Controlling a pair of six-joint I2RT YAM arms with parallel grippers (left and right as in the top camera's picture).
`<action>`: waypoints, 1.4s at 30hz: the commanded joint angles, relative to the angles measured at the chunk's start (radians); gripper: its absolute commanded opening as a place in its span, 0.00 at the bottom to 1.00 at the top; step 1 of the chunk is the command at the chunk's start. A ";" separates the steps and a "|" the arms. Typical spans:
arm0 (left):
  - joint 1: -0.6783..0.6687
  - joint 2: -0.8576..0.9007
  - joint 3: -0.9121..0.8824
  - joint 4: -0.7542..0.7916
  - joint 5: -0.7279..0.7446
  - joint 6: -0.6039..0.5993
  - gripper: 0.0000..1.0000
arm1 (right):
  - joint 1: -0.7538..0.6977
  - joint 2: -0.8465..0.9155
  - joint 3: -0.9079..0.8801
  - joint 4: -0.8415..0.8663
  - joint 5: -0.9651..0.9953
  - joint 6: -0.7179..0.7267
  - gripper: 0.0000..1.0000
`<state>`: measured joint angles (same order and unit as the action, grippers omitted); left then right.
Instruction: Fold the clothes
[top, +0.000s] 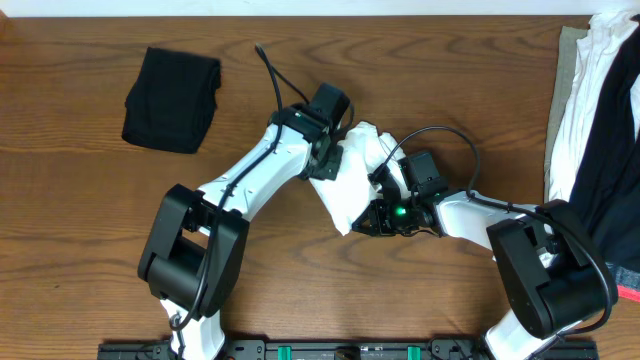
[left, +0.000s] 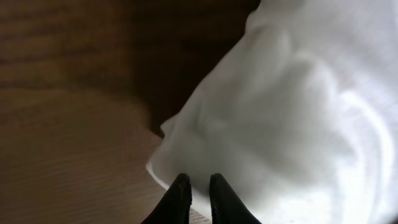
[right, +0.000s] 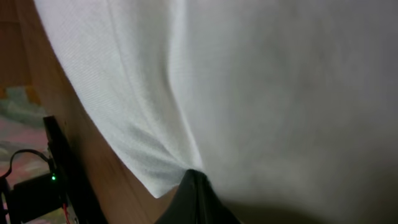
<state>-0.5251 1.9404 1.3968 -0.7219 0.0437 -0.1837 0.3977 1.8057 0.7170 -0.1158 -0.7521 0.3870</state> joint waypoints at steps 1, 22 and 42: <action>0.005 0.022 -0.038 0.009 -0.003 -0.005 0.14 | -0.005 0.025 -0.007 -0.002 0.020 0.025 0.01; 0.005 -0.073 0.031 0.174 -0.051 -0.005 0.10 | -0.086 -0.113 0.184 -0.024 0.068 0.016 0.01; 0.004 0.154 0.025 0.345 0.132 -0.005 0.10 | -0.109 -0.102 0.163 -0.237 0.538 -0.010 0.01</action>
<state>-0.5251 2.0560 1.4128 -0.3798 0.1593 -0.1844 0.2935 1.6951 0.8925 -0.3489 -0.3019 0.3973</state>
